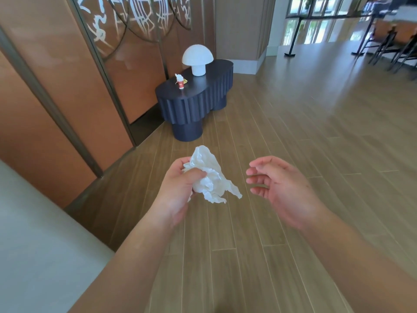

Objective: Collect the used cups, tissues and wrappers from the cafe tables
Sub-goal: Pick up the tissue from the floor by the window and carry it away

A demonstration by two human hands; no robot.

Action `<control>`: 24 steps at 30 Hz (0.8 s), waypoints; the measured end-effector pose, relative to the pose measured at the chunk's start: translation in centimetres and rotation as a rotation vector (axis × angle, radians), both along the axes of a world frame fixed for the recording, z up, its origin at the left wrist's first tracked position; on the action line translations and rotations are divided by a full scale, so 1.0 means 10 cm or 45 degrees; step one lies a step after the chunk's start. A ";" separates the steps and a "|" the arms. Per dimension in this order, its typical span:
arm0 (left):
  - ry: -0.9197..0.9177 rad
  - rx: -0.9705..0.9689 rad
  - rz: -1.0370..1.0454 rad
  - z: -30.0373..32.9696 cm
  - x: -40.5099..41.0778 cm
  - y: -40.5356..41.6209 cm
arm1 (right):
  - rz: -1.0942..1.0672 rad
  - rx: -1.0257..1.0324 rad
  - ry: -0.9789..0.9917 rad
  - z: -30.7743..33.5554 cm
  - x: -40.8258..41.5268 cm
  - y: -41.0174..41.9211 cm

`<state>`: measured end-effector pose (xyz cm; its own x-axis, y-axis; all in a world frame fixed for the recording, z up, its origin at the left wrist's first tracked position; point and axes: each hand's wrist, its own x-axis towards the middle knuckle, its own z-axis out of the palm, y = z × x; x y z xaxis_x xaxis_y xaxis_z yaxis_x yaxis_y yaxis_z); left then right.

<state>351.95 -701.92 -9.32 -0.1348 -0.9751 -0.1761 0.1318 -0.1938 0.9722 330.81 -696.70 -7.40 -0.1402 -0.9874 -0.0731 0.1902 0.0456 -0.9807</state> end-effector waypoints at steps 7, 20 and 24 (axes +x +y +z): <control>-0.005 -0.008 -0.012 0.04 0.27 -0.79 | -0.004 -0.010 -0.001 0.05 0.30 -0.82; -0.065 0.056 0.117 -0.18 0.39 -2.47 | 0.086 0.015 -0.066 -0.27 0.36 -2.65; -0.115 0.084 0.151 -0.18 0.26 -3.20 | 0.126 0.036 -0.111 -0.29 0.22 -3.45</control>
<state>354.57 -733.87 -11.16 0.0002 -0.9692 -0.2462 0.0704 -0.2456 0.9668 333.03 -731.18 -10.35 -0.0341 -0.9935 -0.1085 0.2682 0.0954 -0.9586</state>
